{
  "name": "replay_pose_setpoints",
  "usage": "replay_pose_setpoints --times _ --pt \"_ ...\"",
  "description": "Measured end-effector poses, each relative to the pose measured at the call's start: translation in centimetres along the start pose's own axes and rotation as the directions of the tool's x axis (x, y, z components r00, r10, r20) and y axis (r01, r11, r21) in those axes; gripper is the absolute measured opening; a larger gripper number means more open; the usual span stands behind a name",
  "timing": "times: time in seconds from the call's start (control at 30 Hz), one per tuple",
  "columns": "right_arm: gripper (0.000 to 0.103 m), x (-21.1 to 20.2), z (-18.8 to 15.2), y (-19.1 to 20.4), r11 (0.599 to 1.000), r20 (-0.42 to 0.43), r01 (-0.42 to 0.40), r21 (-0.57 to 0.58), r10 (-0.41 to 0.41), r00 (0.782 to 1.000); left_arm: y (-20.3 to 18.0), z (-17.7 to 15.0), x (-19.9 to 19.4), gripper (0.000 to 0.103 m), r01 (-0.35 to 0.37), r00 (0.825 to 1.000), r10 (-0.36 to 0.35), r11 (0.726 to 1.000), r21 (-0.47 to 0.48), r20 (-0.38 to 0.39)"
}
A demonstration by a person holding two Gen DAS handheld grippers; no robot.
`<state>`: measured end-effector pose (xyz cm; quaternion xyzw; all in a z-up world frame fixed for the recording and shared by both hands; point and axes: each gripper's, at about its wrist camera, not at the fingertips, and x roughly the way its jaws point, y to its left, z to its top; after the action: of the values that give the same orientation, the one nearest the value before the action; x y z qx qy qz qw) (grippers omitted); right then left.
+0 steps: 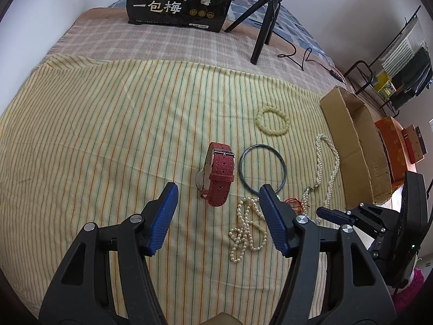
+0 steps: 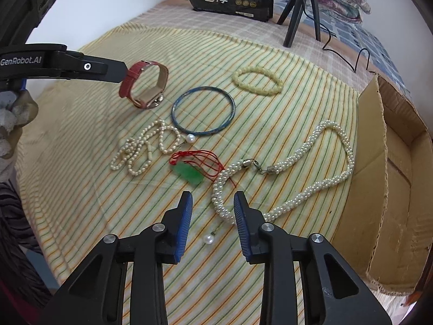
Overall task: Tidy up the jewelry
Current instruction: 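Grasp the red-strap watch with the left tool while the right tool grasps the twisted pearl necklace, then carry the watch and pearl necklace over the cardboard box with both tools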
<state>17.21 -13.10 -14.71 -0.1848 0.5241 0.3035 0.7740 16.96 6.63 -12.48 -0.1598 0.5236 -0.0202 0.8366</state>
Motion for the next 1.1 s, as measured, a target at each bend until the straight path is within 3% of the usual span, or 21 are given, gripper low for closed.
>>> replay_pose_setpoints --times 0.1,0.47,0.53,0.67,0.9,1.1 --pt "0.021 1.0 0.3 -0.4 1.000 -0.023 -0.009 0.004 0.009 1.000 0.2 0.3 0.8 0.064 0.000 1.000 0.000 1.000 -0.011 -0.017" --pt "0.020 2.0 0.4 -0.7 1.000 -0.050 -0.010 -0.007 0.010 0.999 -0.1 -0.1 2.6 0.060 -0.005 0.998 0.005 1.000 -0.004 -0.060" --pt "0.020 2.1 0.5 -0.7 1.000 -0.050 -0.009 -0.007 0.008 0.999 -0.2 -0.1 2.8 0.055 -0.014 0.998 0.013 1.000 -0.004 -0.063" --pt "0.012 2.1 0.5 -0.7 1.000 -0.048 0.000 -0.005 -0.001 0.999 0.0 0.0 3.4 0.053 -0.028 0.997 0.027 1.000 -0.008 -0.068" --pt "0.007 1.8 0.3 -1.2 1.000 -0.038 -0.008 0.019 0.009 0.999 0.5 0.5 4.5 0.017 -0.047 0.996 0.046 0.999 -0.018 -0.071" --pt "0.007 0.7 0.2 -1.8 0.997 -0.006 -0.042 0.060 0.043 0.999 0.7 0.9 3.4 0.017 -0.013 0.999 0.010 0.999 -0.047 -0.043"
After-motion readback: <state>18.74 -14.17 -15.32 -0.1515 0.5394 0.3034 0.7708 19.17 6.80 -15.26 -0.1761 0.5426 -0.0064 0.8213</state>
